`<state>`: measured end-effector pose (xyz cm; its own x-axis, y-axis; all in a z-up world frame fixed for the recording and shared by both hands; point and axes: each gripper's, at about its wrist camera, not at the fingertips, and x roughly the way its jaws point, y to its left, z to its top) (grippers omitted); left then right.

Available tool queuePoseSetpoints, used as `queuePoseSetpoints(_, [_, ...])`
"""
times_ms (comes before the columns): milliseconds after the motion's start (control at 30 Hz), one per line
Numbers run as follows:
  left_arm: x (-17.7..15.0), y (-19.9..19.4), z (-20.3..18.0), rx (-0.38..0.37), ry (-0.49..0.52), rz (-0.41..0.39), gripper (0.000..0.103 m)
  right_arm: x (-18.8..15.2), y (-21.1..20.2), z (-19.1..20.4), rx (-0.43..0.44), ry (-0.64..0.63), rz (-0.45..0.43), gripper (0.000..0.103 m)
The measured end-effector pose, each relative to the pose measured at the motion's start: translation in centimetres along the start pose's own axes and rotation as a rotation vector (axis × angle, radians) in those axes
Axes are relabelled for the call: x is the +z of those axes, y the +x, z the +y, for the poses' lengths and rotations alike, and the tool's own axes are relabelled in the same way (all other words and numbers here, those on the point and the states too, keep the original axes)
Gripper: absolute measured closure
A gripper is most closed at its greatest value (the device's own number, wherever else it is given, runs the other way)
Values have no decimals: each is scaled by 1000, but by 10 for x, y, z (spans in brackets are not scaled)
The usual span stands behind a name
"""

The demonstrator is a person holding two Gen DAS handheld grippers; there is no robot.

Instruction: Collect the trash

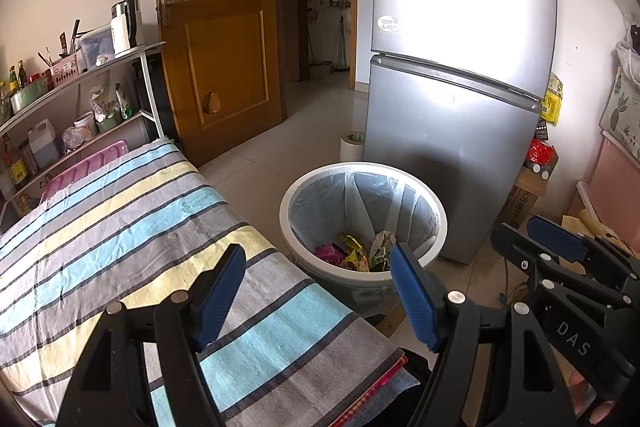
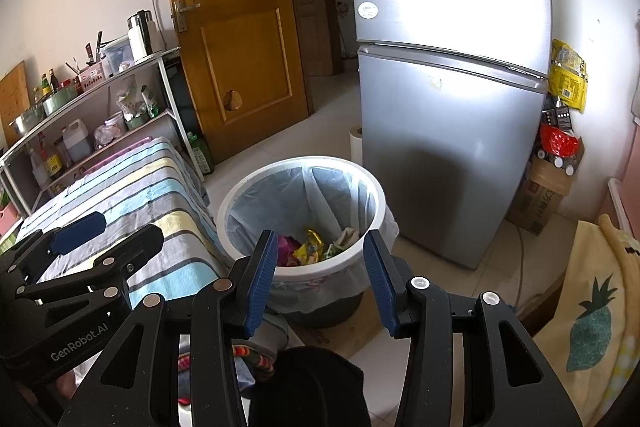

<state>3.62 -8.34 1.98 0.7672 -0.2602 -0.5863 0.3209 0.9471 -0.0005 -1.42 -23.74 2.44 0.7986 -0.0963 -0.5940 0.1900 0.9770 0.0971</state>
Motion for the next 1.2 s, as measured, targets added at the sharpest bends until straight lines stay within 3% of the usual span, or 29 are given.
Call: queuePoseSetpoints(1200, [2, -3, 6, 5, -3, -4, 26, 1, 0, 1, 4, -2, -3, 57])
